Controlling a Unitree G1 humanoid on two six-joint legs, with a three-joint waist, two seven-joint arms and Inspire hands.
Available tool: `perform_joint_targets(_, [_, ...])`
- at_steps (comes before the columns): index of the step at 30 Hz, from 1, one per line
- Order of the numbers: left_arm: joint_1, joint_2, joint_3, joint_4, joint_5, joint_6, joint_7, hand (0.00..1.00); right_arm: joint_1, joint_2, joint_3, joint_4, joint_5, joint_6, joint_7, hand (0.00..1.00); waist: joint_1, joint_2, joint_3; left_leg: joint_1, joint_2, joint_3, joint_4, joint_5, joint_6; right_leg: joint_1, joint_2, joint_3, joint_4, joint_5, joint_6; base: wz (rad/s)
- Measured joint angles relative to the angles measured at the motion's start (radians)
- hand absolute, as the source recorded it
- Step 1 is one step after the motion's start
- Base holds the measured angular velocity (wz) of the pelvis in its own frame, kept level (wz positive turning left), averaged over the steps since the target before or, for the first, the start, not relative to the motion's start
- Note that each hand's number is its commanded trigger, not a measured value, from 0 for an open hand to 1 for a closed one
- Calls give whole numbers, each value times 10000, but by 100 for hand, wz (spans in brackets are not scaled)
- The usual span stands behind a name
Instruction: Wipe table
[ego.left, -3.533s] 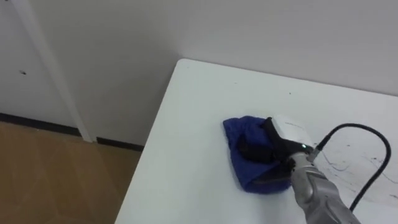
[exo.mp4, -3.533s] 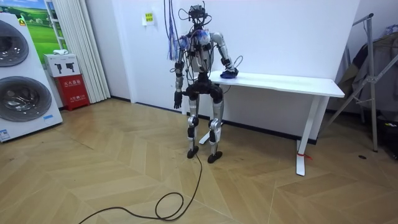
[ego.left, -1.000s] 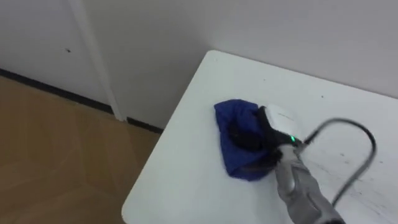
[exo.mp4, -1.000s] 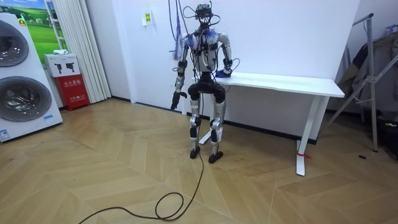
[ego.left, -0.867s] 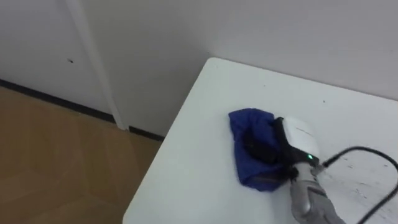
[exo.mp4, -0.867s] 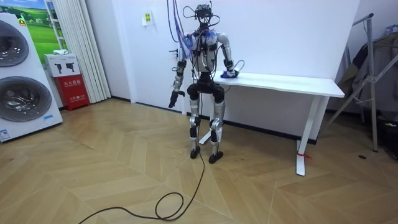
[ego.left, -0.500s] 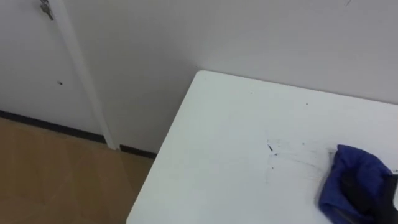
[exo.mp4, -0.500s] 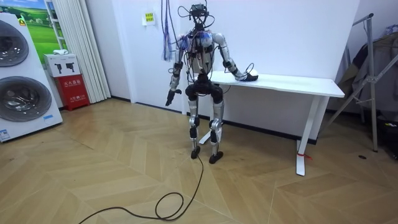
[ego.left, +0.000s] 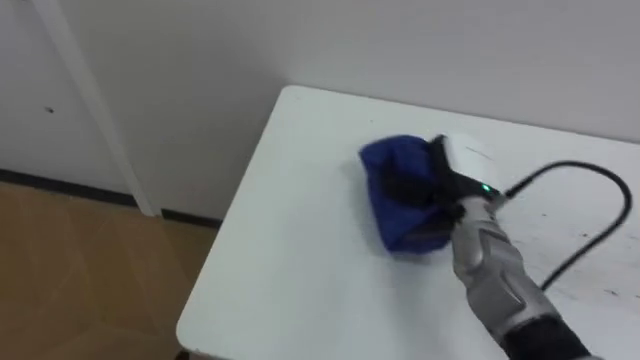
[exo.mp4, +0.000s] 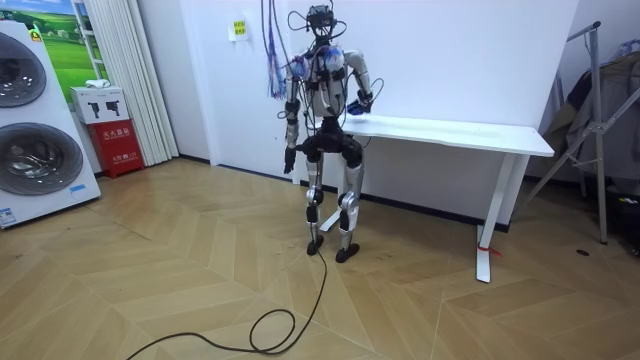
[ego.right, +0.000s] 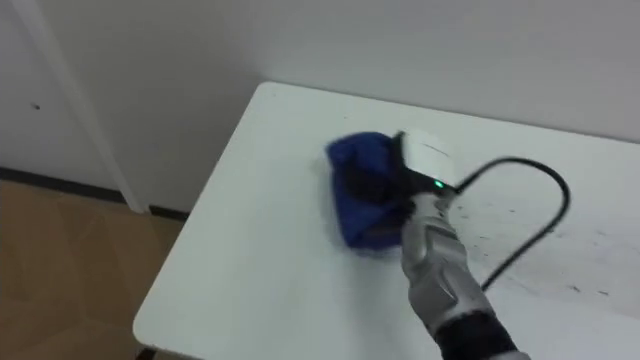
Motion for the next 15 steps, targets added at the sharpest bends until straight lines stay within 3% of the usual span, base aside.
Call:
perform_joint_targets(3, [240,136,-4,6,16,8,-9,0,750,-45,-503,1451,11,-131,-209,100,-194,32,3,25,-51,-297,7,-30,56,213,-132,-300,24,-27,45,51])
perform_joint_targets(4, [385,228,66,7,76,-19,-17,0,1400,-80,-1135,1777,386,-825,-843,100,-428,47,-7,56,-80,-194,31,-42,77,250,-195,-234,141,-75,121,45])
perform_joint_targets(5, [499,260,202,20,131,-35,-17,0,1612,-128,-1399,1807,419,-1065,-1096,100,-572,36,-18,123,-90,-47,33,-40,81,247,-251,-174,256,-134,213,23])
perform_joint_targets(6, [704,383,456,62,337,-34,-21,0,1967,-301,-1926,2103,454,-1411,-1528,100,-880,84,-27,200,-110,231,125,-41,83,249,-366,-170,503,-216,330,-7])
perform_joint_targets(7, [748,538,804,63,607,-44,-63,0,2372,-639,-2620,2430,650,-1645,-1875,100,-967,77,-30,264,-96,533,306,-45,89,216,-488,-200,823,-247,380,-14])
perform_joint_targets(8, [749,632,977,63,693,-77,-79,0,2558,-856,-2940,2588,872,-1686,-1987,100,-1012,95,-37,280,-56,630,420,-77,137,171,-523,-183,1023,-256,397,-24])
perform_joint_targets(9, [748,947,1082,70,793,-157,-88,0,2830,-1326,-3439,3037,1372,-1687,-2149,100,-1169,155,-51,268,73,822,665,-192,308,22,-593,-140,1504,-286,526,-31])
perform_joint_targets(10, [740,1243,1310,170,802,-364,-79,0,3094,-1763,-3996,3546,1891,-1691,-2296,100,-1242,180,-126,225,177,1001,783,-310,372,-227,-853,-205,1959,-370,700,-36])
perform_joint_targets(11, [745,1359,1491,293,803,-479,-78,0,3215,-1965,-4321,3813,2141,-1690,-2367,100,-1251,203,-176,153,208,1123,920,-437,361,-374,-1129,-185,2247,-454,758,-33])
perform_joint_targets(12, [645,1475,1648,298,798,-512,-69,0,3487,-2299,-4728,4161,2598,-1603,-2480,100,-1408,330,-217,99,426,1225,1235,-850,325,-610,-1653,-196,2754,-610,931,-19])
perform_joint_targets(13, [625,1653,1778,279,806,-538,-69,0,3960,-2440,-5035,4224,3018,-1456,-2618,100,-1468,400,-261,93,713,1311,1438,-1262,178,-735,-2169,-126,3050,-609,972,-15])
perform_joint_targets(14, [624,1808,1818,284,816,-544,-74,0,4111,-2420,-5098,4212,3198,-1416,-2674,100,-1470,353,-260,97,841,1358,1589,-1339,106,-735,-2386,23,2982,-588,994,-26])
perform_joint_targets(15, [613,1890,1801,286,815,-550,-100,0,4408,-2358,-5099,4171,3387,-1415,-2712,100,-1461,366,-255,82,1209,1390,1930,-1540,-117,-699,-2584,216,2658,-514,988,-34])
